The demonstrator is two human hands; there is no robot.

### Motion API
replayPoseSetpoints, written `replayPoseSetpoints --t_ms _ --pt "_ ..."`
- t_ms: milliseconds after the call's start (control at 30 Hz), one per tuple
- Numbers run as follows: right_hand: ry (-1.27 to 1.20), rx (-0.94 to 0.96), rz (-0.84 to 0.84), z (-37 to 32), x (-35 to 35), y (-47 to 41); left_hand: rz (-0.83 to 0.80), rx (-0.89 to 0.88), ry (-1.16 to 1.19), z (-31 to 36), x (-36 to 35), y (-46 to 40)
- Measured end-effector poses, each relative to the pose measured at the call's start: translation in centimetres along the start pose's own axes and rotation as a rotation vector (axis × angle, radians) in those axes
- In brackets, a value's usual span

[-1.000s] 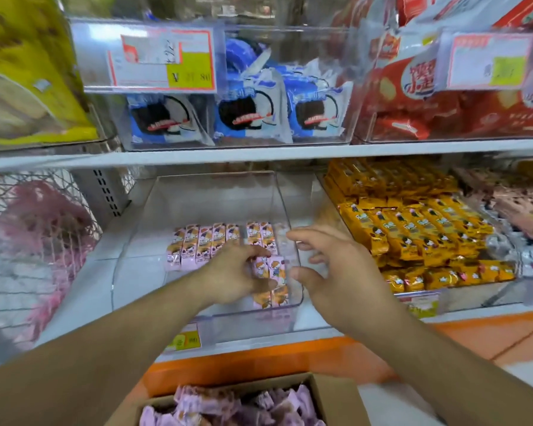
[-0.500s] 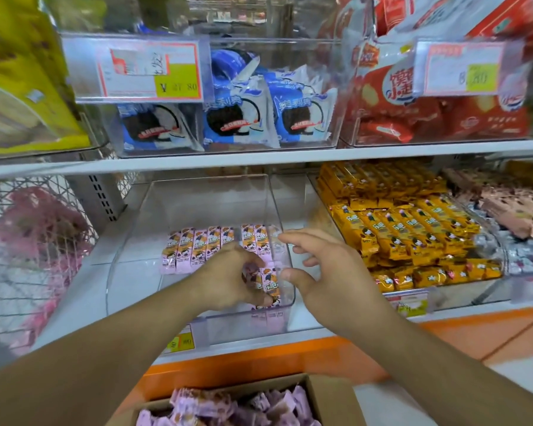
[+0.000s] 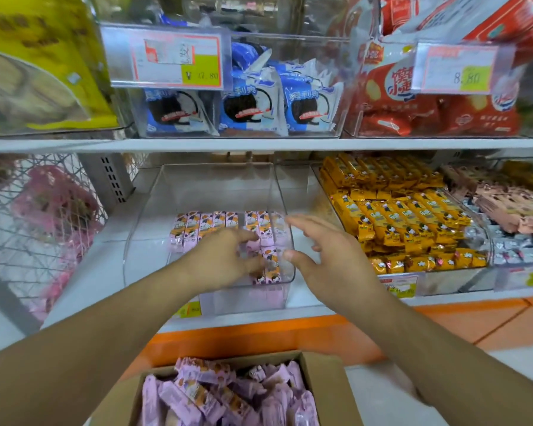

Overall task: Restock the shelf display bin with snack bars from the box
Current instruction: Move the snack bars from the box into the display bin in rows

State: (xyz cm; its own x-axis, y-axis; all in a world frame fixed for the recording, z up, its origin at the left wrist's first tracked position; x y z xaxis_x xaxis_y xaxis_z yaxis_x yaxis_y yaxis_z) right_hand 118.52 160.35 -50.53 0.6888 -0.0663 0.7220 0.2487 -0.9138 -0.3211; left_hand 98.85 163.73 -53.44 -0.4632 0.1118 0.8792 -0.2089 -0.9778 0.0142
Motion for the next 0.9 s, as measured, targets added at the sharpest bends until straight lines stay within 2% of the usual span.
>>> replayPoseSetpoints --t_ms 133,233,367,467,533,600,667,767,900 --pt "0.004 0.139 0.011 -2.6 1.2 2.8 0.222 -0.073 0.170 1.3 2.9 7.1" --pt "-0.084 0.220 -0.120 -5.0 0.2 6.1 0.281 -0.075 0.270 0.7 2.5 13.1" --pt "0.025 0.101 -0.460 -3.6 -6.2 10.3 0.129 0.072 0.178 -4.0 -2.9 18.7" --pt "0.176 0.015 -0.681 -0.5 -10.6 13.2 -0.003 0.197 -0.090 -9.3 -7.8 21.2" --pt "0.246 -0.038 -0.734 1.3 -12.4 14.3 -0.003 0.219 -0.225 -11.5 -9.5 22.1" --pt "0.292 -0.086 -0.753 2.7 -13.8 15.0 -0.007 0.198 -0.254 -11.5 -9.7 22.3" --pt "0.350 -0.088 -0.808 3.9 -15.2 15.9 -0.064 0.197 -0.176 -11.6 -10.8 21.9" --pt "0.506 0.028 -0.890 5.4 -16.9 16.9 -0.177 0.260 -0.003 -13.2 -13.5 20.6" --pt "0.520 0.056 -0.842 5.8 -18.3 17.6 -0.199 0.338 0.013 -14.8 -15.7 20.3"
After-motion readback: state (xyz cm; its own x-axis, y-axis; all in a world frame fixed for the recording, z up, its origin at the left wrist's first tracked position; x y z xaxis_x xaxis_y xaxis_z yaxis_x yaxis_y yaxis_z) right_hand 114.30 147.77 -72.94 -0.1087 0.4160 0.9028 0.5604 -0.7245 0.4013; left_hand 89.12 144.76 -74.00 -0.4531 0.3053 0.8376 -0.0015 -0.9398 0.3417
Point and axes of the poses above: each hand's wrist, its own y-axis away from the middle knuckle, its own x-axis out of the back of the hand, z = x × y, the point moved 5 cm from there along -y, towards the middle knuckle, and after that the axes turned 2 degrees about -y, right-handed, at the moved point
